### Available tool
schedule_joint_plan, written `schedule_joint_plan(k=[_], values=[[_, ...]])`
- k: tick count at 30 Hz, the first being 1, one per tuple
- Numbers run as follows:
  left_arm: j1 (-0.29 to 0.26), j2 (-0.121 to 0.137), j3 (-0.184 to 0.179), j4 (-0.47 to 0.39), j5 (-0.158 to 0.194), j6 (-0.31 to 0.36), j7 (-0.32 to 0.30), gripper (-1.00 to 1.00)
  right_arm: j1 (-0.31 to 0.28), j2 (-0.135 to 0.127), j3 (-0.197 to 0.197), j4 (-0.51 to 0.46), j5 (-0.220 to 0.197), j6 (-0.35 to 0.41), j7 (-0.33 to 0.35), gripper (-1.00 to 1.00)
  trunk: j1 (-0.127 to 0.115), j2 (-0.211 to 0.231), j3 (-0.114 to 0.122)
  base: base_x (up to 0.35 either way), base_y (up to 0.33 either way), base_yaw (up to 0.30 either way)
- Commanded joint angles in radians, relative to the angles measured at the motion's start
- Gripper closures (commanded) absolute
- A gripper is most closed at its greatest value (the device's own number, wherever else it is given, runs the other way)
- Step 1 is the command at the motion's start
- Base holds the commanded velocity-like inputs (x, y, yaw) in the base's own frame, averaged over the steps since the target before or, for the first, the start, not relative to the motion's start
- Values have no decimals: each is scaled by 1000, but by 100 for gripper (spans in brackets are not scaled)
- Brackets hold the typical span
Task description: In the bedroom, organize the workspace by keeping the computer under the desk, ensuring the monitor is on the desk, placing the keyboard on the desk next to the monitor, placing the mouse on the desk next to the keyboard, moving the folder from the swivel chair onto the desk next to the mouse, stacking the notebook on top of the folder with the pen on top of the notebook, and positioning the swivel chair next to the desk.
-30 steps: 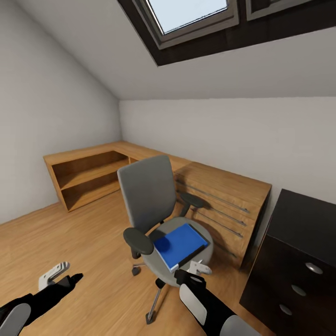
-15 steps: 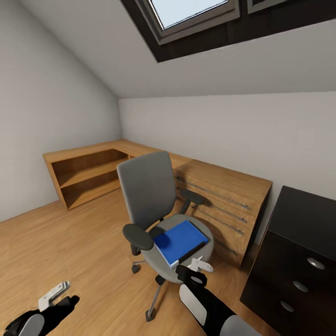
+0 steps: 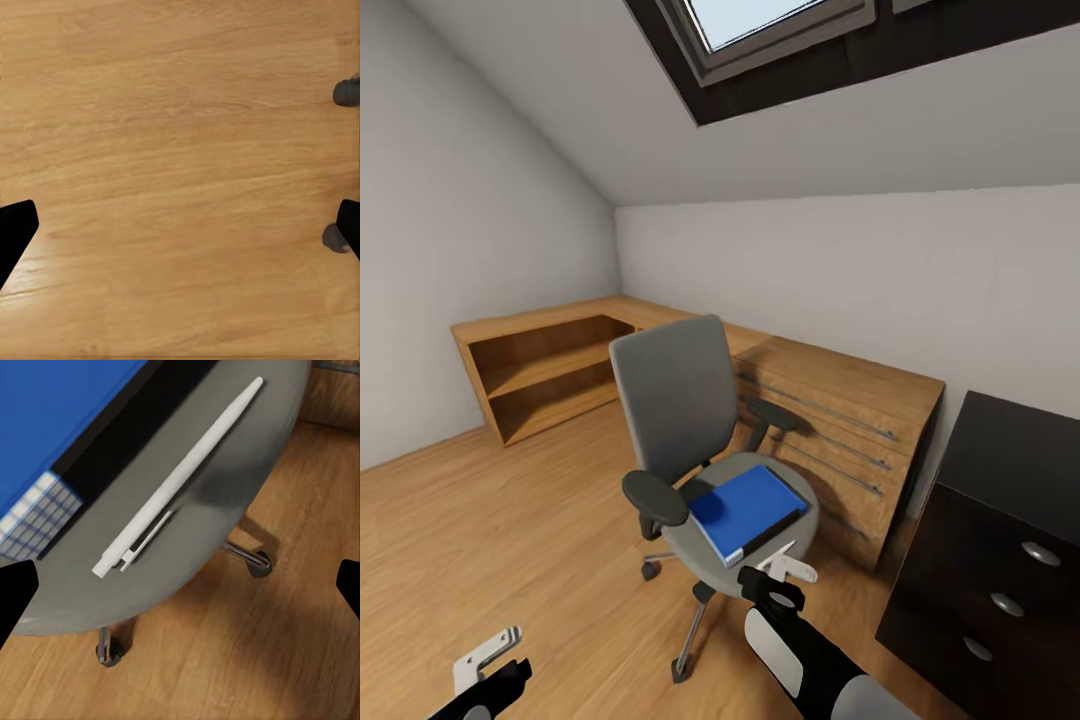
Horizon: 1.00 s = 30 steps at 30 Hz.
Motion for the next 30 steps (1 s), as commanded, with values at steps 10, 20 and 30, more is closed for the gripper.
schedule_joint_plan(k=[10, 20, 30], values=[[0, -1, -1, 17, 6, -23, 8, -100, -2, 0, 2, 1, -2, 3, -8, -100, 27, -50, -23, 0, 0, 0], [0, 0, -11, 87, 2, -68, 4, -100, -2, -2, -2, 3, -2, 4, -9, -100, 27, -50, -23, 72, 0, 0], [0, 2, -55, 95, 1, -89, 5, -100, -2, -28, -9, 4, -5, 9, -9, -100, 27, -50, -23, 80, 0, 0]])
